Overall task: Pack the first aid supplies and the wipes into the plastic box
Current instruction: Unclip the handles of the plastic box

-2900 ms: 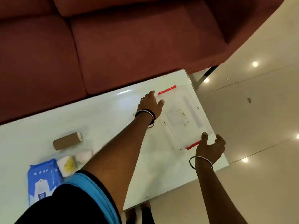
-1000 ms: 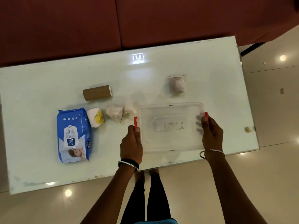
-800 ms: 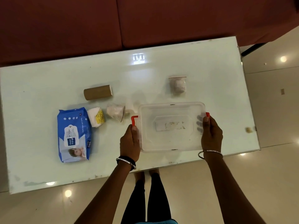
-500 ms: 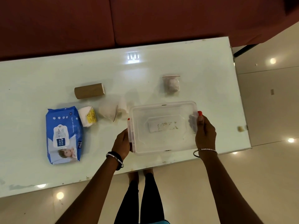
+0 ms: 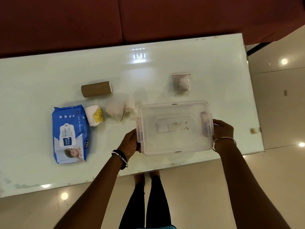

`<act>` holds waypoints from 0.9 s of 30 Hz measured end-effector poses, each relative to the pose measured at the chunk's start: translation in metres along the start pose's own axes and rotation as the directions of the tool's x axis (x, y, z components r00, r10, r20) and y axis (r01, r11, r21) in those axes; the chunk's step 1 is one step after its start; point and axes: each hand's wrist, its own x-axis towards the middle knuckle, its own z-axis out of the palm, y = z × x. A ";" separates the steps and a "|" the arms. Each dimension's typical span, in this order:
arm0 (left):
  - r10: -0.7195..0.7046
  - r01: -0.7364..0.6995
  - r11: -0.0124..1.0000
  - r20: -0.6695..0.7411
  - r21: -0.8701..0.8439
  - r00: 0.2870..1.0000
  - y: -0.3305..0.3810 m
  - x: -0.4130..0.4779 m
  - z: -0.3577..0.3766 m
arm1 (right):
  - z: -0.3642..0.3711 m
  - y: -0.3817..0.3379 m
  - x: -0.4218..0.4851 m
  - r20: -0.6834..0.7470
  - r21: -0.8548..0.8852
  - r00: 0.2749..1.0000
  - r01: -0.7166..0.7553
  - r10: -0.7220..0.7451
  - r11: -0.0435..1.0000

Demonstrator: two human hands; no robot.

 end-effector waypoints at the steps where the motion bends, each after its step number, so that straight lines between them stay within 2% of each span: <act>1: 0.002 -0.002 1.000 0.003 -0.003 1.000 0.000 0.000 -0.001 | 0.001 -0.004 -0.004 -0.147 -0.063 0.987 0.056 -0.065 0.996; 2: 0.003 -0.003 1.000 0.007 -0.003 1.000 0.000 -0.001 -0.001 | 0.003 -0.010 -0.014 -0.276 -0.134 0.938 0.179 -0.210 0.975; 3: 0.003 -0.003 1.000 0.010 -0.004 1.000 0.000 -0.001 -0.002 | 0.006 -0.016 -0.027 -0.342 -0.227 0.850 0.339 -0.401 0.913; 4: 0.001 -0.001 1.000 0.013 -0.007 1.000 0.001 -0.001 -0.002 | 0.011 -0.022 -0.044 -0.342 -0.307 0.743 0.490 -0.576 0.815; 6: -0.007 0.007 1.000 0.016 -0.029 1.000 0.001 -0.001 -0.001 | 0.033 -0.030 -0.083 -0.176 -0.354 0.579 0.718 -0.796 0.600; 7: -0.014 0.015 0.999 0.015 -0.041 1.000 0.002 -0.002 -0.001 | 0.046 -0.030 -0.103 -0.043 -0.333 0.528 0.793 -0.848 0.510; 8: -0.020 0.021 0.999 0.013 -0.050 1.000 0.002 -0.002 -0.001 | 0.061 -0.029 -0.122 0.112 -0.312 0.508 0.834 -0.854 0.455; 9: -0.021 0.022 0.998 0.011 -0.055 1.000 0.003 -0.003 0.000 | 0.075 -0.028 -0.138 0.275 -0.326 0.503 0.850 -0.819 0.413; 11: 0.006 -0.005 0.999 0.010 -0.054 1.000 0.002 -0.004 -0.001 | 0.101 -0.023 -0.158 0.550 -0.436 0.475 0.865 -0.687 0.249; 13: 0.044 -0.042 0.997 0.032 -0.064 0.999 0.001 -0.004 -0.004 | 0.119 -0.017 -0.161 0.673 -0.508 0.472 0.854 -0.570 0.108; 18: -0.043 0.045 0.997 0.031 -0.064 0.999 0.000 -0.001 -0.005 | 0.130 -0.030 -0.151 0.716 -0.607 0.527 0.794 -0.458 -0.037; 22: -0.029 0.030 0.999 0.029 -0.038 0.999 -0.002 -0.001 -0.005 | 0.134 -0.037 -0.153 0.695 -0.637 0.552 0.770 -0.460 -0.039; 27: -0.030 0.030 0.999 0.031 -0.010 0.999 -0.001 0.000 -0.006 | 0.135 -0.044 -0.152 0.686 -0.643 0.544 0.764 -0.484 -0.053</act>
